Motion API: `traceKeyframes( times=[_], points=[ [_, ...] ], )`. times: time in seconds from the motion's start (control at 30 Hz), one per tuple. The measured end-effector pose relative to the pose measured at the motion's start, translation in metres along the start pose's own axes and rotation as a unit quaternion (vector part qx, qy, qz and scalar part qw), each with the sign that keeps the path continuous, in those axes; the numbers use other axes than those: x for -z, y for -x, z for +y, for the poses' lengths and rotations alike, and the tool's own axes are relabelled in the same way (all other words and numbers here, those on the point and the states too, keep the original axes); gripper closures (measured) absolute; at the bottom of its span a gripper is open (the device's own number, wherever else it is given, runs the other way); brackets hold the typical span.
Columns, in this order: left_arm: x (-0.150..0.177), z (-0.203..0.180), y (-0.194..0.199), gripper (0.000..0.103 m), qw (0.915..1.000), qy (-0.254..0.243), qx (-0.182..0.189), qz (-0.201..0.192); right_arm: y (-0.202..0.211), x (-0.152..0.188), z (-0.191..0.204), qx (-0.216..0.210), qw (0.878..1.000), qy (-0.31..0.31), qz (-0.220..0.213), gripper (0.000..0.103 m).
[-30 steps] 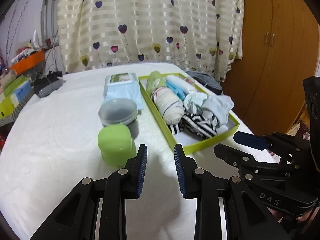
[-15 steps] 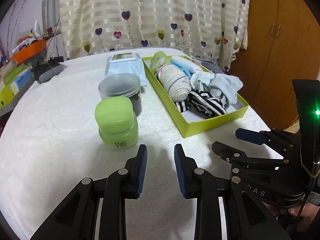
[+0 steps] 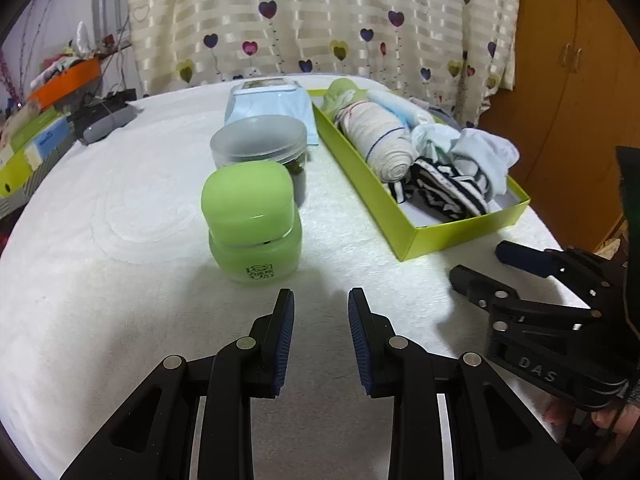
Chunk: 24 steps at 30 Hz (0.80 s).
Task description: Organize soft objects
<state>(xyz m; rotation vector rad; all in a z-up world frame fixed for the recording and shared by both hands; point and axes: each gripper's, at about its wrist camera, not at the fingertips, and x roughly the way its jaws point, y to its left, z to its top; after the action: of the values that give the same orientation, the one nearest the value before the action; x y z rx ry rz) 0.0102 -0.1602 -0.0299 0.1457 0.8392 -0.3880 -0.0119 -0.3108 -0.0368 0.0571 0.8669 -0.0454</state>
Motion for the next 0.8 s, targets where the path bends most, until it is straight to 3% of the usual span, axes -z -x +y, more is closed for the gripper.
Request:
traceKeyframes(
  times=[0.43,0.8],
  points=[
    [0.001,0.001,-0.011,0.076,0.9999,-0.004,-0.006,0.014,-0.001,0.000,0.000,0.001,1.000,-0.002,-0.001,0.045],
    [0.001,-0.002,-0.014,0.061,0.9999,-0.006,0.006,0.013,0.000,0.000,0.000,0.001,1.000,-0.002,-0.001,0.045]
  ],
)
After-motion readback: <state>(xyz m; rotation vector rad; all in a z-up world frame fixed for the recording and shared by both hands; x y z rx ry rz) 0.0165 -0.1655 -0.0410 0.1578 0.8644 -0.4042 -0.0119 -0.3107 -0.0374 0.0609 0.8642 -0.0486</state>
